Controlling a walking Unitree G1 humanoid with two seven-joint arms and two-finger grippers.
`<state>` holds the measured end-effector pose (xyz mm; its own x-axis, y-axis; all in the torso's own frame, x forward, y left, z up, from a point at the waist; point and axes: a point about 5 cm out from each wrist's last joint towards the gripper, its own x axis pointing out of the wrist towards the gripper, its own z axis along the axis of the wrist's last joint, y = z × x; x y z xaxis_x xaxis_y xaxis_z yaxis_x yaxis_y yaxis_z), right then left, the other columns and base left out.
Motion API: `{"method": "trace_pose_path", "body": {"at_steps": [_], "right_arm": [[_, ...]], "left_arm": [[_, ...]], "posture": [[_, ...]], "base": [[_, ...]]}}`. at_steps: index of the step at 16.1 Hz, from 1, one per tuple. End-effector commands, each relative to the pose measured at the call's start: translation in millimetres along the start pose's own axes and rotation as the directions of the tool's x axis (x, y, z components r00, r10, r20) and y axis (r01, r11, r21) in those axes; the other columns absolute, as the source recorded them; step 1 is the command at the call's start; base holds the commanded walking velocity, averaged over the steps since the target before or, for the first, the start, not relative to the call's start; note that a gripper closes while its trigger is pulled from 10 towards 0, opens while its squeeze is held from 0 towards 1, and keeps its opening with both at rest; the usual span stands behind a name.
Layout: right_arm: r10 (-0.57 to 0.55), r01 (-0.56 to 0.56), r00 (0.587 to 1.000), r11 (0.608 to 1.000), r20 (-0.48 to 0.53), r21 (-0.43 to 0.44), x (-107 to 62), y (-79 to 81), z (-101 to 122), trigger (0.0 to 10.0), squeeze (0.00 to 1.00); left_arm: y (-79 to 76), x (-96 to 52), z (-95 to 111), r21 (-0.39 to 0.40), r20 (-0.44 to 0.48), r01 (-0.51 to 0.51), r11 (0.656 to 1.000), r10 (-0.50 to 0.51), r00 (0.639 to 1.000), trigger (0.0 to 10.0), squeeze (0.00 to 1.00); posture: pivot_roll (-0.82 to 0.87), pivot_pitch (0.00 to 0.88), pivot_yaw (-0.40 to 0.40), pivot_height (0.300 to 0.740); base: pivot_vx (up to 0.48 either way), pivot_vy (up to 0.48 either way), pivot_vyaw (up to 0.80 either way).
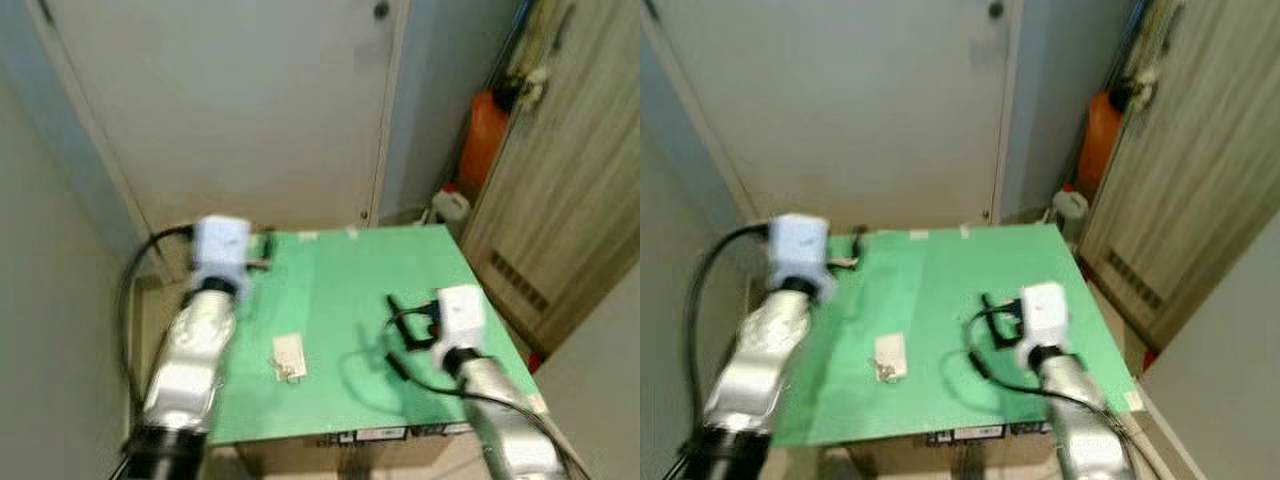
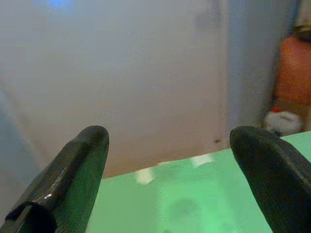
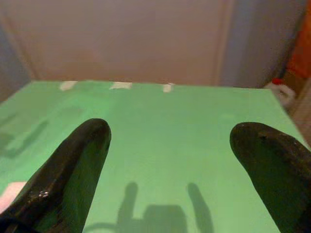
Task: Hang keys on a hook
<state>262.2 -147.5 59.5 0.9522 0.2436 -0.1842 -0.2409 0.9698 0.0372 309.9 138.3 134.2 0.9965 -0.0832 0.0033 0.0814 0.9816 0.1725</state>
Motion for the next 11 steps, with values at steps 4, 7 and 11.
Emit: {"method": "trace_pose_path", "body": {"at_steps": [4, 7, 11], "right_arm": [[0.024, -0.024, 1.0, 1.0, -0.001, -0.003, -3.9, 4.6, 1, 10.0, 0.0], [0.015, -0.015, 1.0, 1.0, -0.024, -0.02, -16.6, -2.9, -3, 10.0, 0.0], [0.0, -0.002, 0.999, 0.999, -0.048, -0.047, -32.6, -12.1, -4, 10.0, 0.0]], "left_arm": [[7.4, 22.7, -19, 0.005, -0.126, 0.037, 0.999, -0.036, 0.991, 10.0, 0.0], [10.4, 34.2, -30, -0.044, -0.178, 0.048, 0.998, -0.055, 0.982, 10.0, 0.0], [-10.5, 37.5, -46, -0.134, -0.223, 0.145, 0.98, -0.173, 0.959, 10.0, 0.0]], "posture": [[-0.06, 0.0, 0.005, 0.74], [-0.08, 0.016, -0.011, 0.74], [-0.13, 0.039, -0.028, 0.74]], "base": [[0.0, 0.0, 0.0], [0.0, 0.0, 0.0], [0.0, 0.0, 0.0]]}}
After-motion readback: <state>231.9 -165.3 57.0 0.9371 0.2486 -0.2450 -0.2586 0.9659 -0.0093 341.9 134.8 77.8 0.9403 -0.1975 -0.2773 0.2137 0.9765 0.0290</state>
